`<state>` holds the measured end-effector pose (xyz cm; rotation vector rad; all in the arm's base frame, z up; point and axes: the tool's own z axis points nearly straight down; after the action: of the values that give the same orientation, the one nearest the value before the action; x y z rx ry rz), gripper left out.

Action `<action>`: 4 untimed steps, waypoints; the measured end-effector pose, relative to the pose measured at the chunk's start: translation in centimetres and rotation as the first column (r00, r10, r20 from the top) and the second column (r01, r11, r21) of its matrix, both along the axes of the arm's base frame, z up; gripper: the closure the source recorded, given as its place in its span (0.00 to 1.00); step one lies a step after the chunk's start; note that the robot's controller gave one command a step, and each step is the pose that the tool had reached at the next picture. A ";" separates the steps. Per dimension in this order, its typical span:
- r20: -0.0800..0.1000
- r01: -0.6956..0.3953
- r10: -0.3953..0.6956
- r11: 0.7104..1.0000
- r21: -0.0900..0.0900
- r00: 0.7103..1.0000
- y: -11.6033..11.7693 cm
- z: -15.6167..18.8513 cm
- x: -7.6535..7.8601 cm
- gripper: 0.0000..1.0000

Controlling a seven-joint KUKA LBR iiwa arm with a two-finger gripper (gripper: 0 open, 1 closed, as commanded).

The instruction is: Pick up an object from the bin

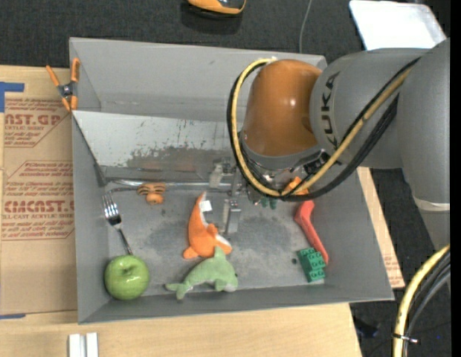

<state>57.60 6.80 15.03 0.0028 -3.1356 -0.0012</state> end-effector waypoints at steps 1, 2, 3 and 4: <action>0.008 0.001 -0.001 1.000 0.001 1.000 0.0 0.5 0.2 0.00; 0.015 0.150 -0.150 0.989 0.002 0.989 0.5 -2.7 -0.6 0.00; 0.009 0.182 -0.182 0.983 0.001 0.983 5.9 -5.4 0.0 0.00; 0.005 0.258 -0.258 0.966 0.000 0.966 7.2 -6.4 -1.7 0.00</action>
Offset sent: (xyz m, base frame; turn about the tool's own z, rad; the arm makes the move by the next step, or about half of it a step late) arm -0.0173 0.0110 -0.0612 0.2775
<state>55.92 14.01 8.62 -0.4055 -3.1143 -0.0015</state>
